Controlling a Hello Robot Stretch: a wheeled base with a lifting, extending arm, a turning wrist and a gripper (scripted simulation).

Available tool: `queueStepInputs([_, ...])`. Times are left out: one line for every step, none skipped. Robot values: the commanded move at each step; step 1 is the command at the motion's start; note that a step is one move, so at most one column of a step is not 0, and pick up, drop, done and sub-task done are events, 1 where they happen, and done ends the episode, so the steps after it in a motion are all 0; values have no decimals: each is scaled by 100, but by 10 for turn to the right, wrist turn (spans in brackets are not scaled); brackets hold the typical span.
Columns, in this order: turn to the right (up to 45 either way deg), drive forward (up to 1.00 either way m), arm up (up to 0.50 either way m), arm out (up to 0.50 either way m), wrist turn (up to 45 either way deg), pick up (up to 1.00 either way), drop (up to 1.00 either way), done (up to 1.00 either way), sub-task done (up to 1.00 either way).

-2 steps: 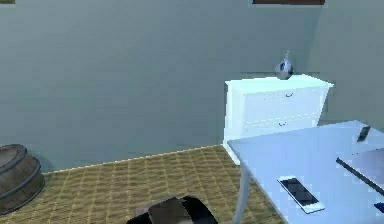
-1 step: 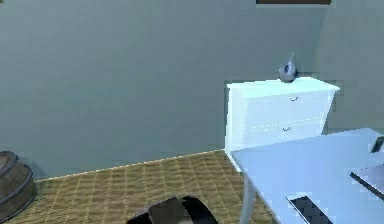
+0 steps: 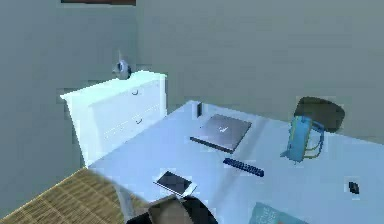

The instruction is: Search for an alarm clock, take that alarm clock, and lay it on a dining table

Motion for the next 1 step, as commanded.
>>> queueStepInputs([450, 0, 0, 0, 0, 0, 0, 0, 0])
